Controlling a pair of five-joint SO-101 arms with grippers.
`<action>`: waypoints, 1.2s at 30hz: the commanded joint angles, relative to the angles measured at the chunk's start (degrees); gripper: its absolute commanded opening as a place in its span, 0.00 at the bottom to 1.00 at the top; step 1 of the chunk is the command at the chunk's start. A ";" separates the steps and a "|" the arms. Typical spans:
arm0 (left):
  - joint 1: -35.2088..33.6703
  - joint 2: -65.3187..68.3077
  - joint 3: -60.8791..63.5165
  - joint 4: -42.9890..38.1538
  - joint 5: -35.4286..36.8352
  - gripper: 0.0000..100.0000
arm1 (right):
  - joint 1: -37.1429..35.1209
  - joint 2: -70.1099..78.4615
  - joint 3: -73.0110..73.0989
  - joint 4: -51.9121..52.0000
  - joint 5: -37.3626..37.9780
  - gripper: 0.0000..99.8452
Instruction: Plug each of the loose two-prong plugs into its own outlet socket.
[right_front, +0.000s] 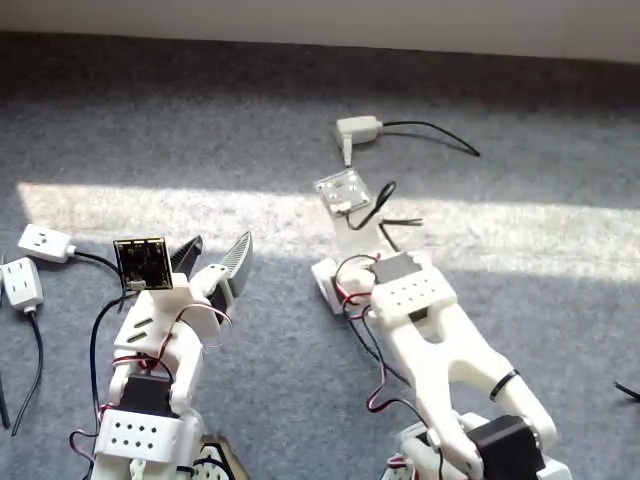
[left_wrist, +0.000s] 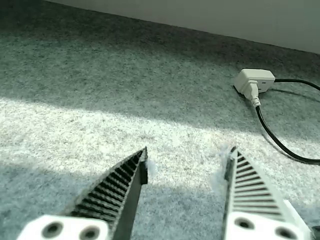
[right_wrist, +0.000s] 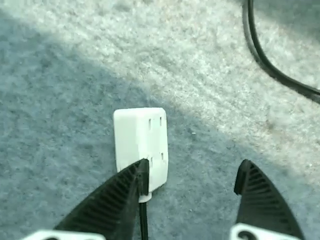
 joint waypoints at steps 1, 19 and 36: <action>0.66 -0.66 -0.04 -0.09 -0.53 0.26 | -4.62 0.31 0.04 -0.92 0.62 0.28; -0.48 -0.40 -0.84 0.00 -0.53 0.26 | 2.15 -7.16 -6.64 12.35 -2.37 0.28; -22.99 -0.04 -19.30 23.12 -6.68 0.26 | 14.37 -9.36 24.31 -30.11 -9.41 0.28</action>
